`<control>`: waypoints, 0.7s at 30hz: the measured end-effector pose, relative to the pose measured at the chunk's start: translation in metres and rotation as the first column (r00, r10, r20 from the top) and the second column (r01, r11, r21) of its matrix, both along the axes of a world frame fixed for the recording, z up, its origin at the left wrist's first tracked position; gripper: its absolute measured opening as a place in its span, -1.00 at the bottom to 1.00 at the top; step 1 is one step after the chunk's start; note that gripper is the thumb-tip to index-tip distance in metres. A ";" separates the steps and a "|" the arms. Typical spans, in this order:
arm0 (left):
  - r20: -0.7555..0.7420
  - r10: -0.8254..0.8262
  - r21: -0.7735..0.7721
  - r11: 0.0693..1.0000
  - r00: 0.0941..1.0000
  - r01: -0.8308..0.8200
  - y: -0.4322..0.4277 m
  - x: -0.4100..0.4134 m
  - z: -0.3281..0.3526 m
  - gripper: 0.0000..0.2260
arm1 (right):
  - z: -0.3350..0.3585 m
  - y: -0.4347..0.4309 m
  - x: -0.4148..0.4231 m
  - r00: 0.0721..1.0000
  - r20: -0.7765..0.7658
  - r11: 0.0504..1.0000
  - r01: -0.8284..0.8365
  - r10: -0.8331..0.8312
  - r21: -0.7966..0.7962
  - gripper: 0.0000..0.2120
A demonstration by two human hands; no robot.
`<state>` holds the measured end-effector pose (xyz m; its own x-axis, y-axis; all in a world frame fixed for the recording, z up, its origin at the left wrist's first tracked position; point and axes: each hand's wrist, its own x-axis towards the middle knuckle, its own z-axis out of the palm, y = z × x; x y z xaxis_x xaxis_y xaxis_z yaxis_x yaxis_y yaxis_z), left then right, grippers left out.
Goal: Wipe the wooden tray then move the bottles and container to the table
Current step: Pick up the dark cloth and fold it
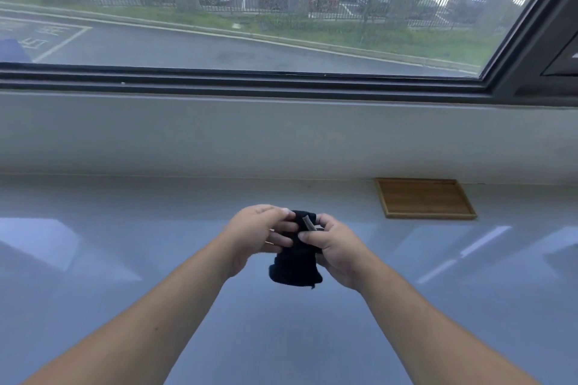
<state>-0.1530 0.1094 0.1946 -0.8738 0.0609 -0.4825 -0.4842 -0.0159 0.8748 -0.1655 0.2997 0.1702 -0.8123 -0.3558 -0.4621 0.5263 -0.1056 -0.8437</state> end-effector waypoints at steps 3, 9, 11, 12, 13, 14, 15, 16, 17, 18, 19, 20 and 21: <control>-0.091 0.166 -0.214 0.960 0.982 -0.183 -0.012 0.006 -0.012 -0.56 | 0.004 0.005 -0.004 0.999 0.030 1.000 0.024 -0.024 -0.012 -0.79; 0.046 -0.279 0.266 0.929 0.959 0.258 -0.027 0.020 -0.037 -0.49 | 0.013 0.016 -0.008 0.997 0.073 0.941 0.014 0.012 -0.338 -0.68; 0.034 -0.248 0.302 0.926 0.968 0.226 -0.017 0.021 -0.042 -0.58 | 0.001 0.016 -0.004 0.987 0.161 0.961 0.052 -0.008 -0.271 -0.68; 0.075 -0.184 0.244 0.956 0.980 0.161 -0.009 0.022 -0.044 -0.61 | -0.007 0.017 0.000 0.977 0.215 0.978 0.038 0.007 -0.203 -0.66; 0.114 -0.106 0.126 0.988 0.988 0.091 -0.001 0.023 -0.048 -0.66 | -0.017 0.018 0.004 0.967 0.256 0.990 0.015 0.022 -0.139 -0.66; 0.142 -0.045 -0.015 0.999 0.989 0.047 0.005 0.026 -0.054 -0.71 | -0.027 0.019 0.008 0.962 0.272 0.997 0.001 0.021 -0.081 -0.69; 0.165 -0.023 -0.116 0.992 0.986 0.042 0.009 0.029 -0.060 -0.76 | -0.035 0.021 0.011 0.963 0.271 1.000 -0.001 0.007 -0.023 -0.71; 0.182 -0.017 -0.171 0.984 0.983 0.049 0.011 0.032 -0.068 -0.79 | -0.043 0.022 0.014 0.965 0.262 0.999 0.002 -0.014 0.045 -0.71; 0.195 -0.009 -0.195 0.980 0.981 0.048 0.013 0.034 -0.077 -0.81 | -0.050 0.023 0.016 0.968 0.247 0.992 0.002 -0.033 0.124 -0.71; 0.204 0.007 -0.213 0.976 0.979 0.038 0.014 0.035 -0.085 -0.82 | -0.056 0.024 0.018 0.973 0.227 0.979 -0.007 -0.041 0.204 -0.71; 0.206 0.023 -0.236 0.971 0.978 0.027 0.014 0.035 -0.092 -0.83 | -0.061 0.024 0.019 0.977 0.209 0.962 -0.022 -0.037 0.272 -0.72; 0.199 0.035 -0.264 0.964 0.979 0.019 0.013 0.033 -0.098 -0.84 | -0.066 0.025 0.020 0.981 0.190 0.944 -0.035 -0.030 0.328 -0.72; 0.189 0.050 -0.295 0.956 0.981 0.008 0.013 0.030 -0.105 -0.85 | -0.072 0.025 0.020 0.985 0.172 0.928 -0.040 -0.026 0.371 -0.73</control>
